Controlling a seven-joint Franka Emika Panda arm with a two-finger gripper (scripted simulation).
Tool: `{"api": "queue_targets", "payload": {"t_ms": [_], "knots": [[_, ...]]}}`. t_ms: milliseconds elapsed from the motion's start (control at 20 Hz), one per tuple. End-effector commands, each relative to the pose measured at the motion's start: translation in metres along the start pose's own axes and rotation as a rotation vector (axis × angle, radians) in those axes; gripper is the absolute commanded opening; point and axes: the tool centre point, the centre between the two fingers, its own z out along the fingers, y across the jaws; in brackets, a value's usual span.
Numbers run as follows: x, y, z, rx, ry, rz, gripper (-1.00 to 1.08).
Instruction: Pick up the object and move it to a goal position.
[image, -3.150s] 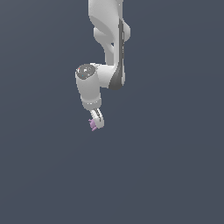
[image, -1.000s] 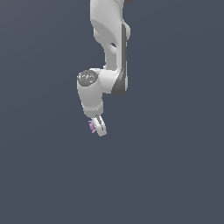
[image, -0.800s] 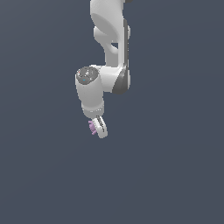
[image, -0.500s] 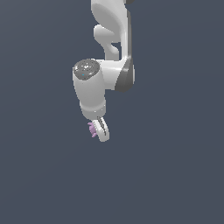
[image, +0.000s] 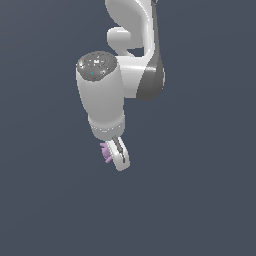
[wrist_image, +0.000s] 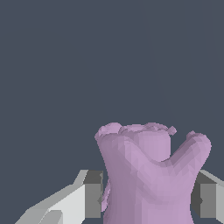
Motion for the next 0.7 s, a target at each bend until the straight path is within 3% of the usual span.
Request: {"api": "queue_targets", "payload": {"t_ms": [0, 650], "knots": [[0.002, -0.010, -0.011, 0.000, 0.000, 0.000, -1.00], [0.010, -0.049, -0.051, 0.000, -0.002, 0.000, -1.00]]}}
